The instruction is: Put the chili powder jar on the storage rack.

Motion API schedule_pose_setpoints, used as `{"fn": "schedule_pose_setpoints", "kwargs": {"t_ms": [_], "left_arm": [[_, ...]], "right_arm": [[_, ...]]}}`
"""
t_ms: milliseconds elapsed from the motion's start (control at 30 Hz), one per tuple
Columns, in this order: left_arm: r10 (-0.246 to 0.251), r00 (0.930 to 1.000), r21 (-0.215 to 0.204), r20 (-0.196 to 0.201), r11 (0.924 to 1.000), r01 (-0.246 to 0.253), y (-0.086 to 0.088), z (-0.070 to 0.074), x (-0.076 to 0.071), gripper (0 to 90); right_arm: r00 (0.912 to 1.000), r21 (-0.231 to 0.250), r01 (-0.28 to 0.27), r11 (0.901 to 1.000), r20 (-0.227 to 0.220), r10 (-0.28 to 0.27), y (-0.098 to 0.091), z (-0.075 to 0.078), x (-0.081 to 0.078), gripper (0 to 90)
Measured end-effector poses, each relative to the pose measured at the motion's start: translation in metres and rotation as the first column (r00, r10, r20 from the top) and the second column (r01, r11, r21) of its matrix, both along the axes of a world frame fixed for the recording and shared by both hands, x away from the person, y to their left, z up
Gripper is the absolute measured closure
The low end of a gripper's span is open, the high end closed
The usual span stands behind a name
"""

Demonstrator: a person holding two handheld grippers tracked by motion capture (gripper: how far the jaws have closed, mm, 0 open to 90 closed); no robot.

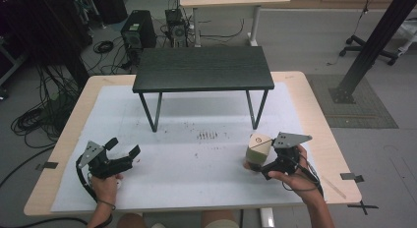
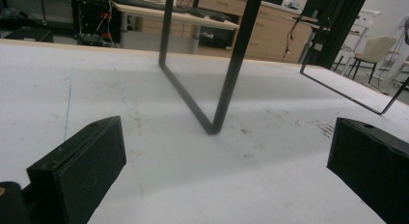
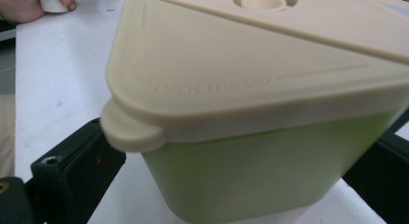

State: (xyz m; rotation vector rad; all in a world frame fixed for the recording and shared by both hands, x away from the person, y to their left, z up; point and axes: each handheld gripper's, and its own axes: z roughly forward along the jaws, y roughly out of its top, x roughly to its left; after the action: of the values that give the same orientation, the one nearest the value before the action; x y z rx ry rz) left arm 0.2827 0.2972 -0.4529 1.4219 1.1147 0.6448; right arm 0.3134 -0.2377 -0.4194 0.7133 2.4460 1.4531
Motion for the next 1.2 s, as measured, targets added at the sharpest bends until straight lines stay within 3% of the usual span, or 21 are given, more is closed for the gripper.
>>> {"fn": "schedule_pose_setpoints", "kwargs": {"t_ms": [1200], "left_arm": [[0.001, 1.0000, -0.001, 0.002, 1.0000, -0.001, 0.0003, 0.0001, -0.0004, 0.2]], "right_arm": [[1.0000, -0.006, -0.005, 1.0000, 0.001, 0.005, 0.0040, -0.0035, 0.0029, 1.3]]}}
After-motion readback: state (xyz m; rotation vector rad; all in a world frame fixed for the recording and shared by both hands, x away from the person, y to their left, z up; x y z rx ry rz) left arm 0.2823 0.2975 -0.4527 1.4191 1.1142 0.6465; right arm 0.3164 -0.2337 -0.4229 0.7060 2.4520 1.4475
